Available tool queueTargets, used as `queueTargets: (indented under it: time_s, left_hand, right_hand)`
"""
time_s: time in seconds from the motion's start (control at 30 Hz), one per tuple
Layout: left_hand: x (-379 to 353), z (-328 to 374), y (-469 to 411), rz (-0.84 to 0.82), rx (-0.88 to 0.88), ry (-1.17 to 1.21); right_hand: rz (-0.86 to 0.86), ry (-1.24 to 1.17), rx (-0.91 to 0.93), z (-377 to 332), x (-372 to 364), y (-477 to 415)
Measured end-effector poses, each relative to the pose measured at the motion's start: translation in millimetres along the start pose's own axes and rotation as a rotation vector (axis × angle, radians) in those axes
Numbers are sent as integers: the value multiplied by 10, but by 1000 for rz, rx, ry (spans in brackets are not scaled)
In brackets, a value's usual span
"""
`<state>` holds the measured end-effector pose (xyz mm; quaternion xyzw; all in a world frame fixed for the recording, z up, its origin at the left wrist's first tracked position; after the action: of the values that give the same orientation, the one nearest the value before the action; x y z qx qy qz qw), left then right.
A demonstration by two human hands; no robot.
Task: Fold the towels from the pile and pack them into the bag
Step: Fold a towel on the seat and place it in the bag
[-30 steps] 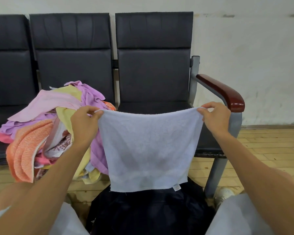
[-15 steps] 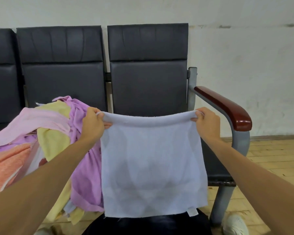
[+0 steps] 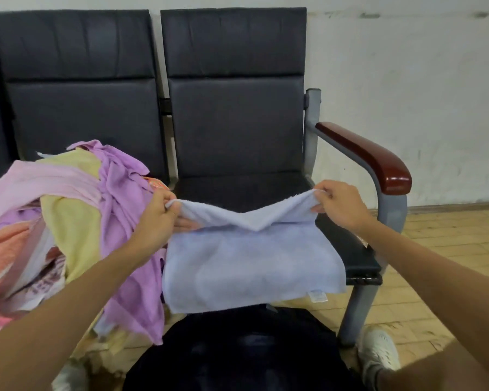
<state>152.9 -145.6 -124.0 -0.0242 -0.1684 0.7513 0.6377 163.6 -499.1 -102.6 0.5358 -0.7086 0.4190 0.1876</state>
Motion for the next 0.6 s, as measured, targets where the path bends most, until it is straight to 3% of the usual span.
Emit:
queueTargets:
  time_s: [0.07,0.13,0.2,0.37,0.6]
  left_hand:
    - [-118,-217,236,-133,64,-152]
    - [-186,-438,354,-288,-5,-442]
    - [-217,-579,441,-446,-96,-666]
    - [-216,-778,446,-668,-171,-838]
    - [-165,-952,41,-602,-180,-867]
  right_hand:
    - [-286,60,-7,39,-145,216]
    - [-537,260,49,74,-288,439]
    - [-651,424,131,92,-389,574]
    - [-717,469,159,152,-588,544]
    - [-628,446,118,263,-781,293]
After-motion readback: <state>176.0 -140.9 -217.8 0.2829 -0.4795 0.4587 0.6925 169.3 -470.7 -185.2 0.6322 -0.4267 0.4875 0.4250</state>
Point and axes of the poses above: each hand's wrist, its own y-axis away from the middle knuckle, its own x-axis out of the back of the hand, z = x × y, the point moved 7 cm from there along -y, towards the middle knuckle, and after that the axes turned 3 degrees about z, right-handed, at the moved point
